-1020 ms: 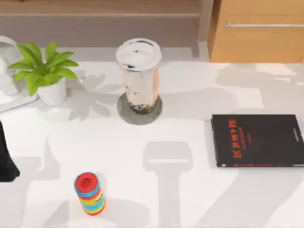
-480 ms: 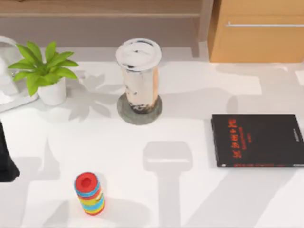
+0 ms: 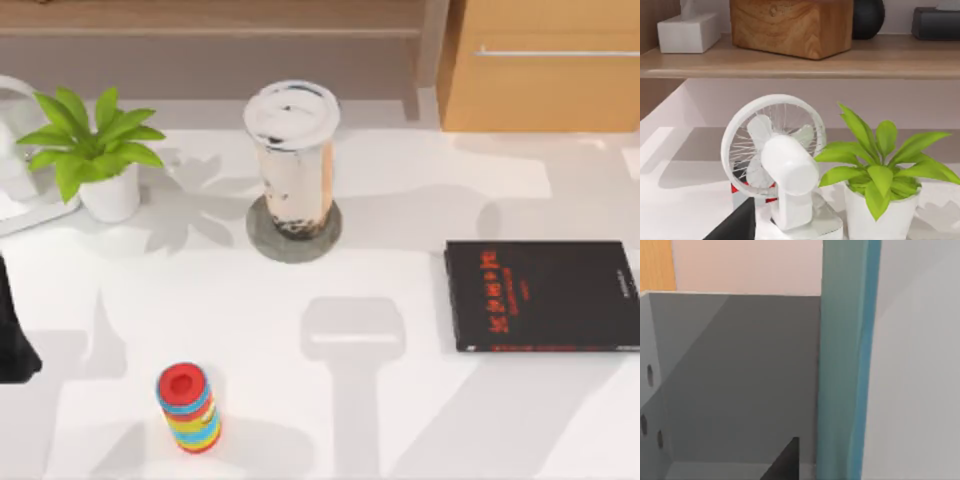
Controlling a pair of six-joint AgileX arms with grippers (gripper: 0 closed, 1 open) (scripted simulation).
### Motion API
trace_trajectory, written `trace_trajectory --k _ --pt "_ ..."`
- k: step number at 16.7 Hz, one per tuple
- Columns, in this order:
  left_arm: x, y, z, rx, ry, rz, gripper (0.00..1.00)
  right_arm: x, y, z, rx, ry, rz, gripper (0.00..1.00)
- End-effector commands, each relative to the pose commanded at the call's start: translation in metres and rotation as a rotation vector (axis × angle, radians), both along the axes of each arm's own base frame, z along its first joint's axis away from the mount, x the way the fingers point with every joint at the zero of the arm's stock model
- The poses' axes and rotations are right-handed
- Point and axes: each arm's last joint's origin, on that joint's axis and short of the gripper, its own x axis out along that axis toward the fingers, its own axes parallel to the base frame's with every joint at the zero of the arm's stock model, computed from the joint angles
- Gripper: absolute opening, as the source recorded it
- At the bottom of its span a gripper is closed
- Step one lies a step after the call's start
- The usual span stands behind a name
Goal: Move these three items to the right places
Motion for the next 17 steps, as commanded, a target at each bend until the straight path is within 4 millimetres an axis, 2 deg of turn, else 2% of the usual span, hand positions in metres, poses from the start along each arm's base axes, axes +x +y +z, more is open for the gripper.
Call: trace_trajectory --k 7,17 --pt "0.0000 0.0000 0.0000 0.000 0.000 0.000 1.00 0.0000 0.0000 0.0000 0.000 0.000 0.000 0.02" --pt "0.0000 0.0000 0.0000 0.000 0.000 0.000 1.00 -0.0014 -0.0013 0.0016 0.001 -0.002 -0.003 0.00"
